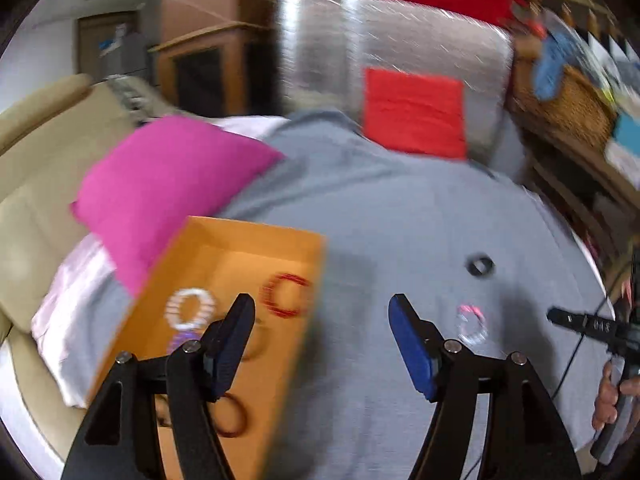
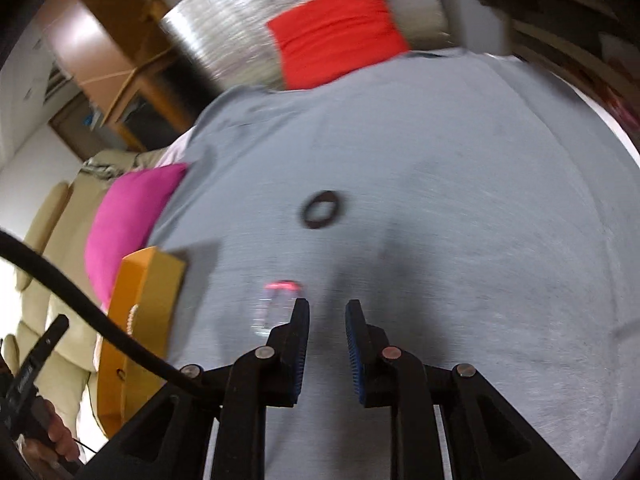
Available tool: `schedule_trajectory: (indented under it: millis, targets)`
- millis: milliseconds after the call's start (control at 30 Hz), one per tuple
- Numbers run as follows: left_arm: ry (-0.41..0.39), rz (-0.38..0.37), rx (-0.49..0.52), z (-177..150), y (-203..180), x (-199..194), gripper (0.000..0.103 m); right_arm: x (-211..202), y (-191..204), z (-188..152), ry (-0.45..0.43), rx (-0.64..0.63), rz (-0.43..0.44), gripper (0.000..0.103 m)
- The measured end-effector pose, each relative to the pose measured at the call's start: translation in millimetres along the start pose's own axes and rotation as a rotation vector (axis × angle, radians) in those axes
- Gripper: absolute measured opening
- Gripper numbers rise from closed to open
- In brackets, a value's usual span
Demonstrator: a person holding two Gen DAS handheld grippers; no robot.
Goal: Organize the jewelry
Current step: 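Move the left tool to the pink-and-white bead bracelet and grasp it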
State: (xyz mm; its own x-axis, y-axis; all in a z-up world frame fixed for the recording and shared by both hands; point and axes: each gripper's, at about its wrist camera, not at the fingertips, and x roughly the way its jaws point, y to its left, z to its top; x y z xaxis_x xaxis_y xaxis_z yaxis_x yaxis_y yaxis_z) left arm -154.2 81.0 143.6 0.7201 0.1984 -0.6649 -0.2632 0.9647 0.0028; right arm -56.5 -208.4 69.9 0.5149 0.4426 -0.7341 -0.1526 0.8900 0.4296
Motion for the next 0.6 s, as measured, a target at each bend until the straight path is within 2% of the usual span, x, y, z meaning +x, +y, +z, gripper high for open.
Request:
schedule_trajectory:
  millis: [133,200,400,600]
  targets:
    - [0.053,-0.026,0.083,-11.3,-46.0,31.4,0.070,7.3,-30.2,-1.0,0.047,0.056,-0.021,0.021]
    - [0.076,-0.049,0.099,-16.6,-62.4,46.2,0.070,4.1,-34.7,4.3,0.041,0.062,-0.027,0.021]
    - [0.156,-0.140,0.102,-34.8,-102.3,88.3,0.070,-8.7,-65.8,3.5,0.033,0.117,-0.015,0.021]
    - [0.225,-0.254,0.104,-45.3,-127.3,113.0,0.070,-7.7,-73.0,-2.2,0.051,0.121,-0.041,0.021]
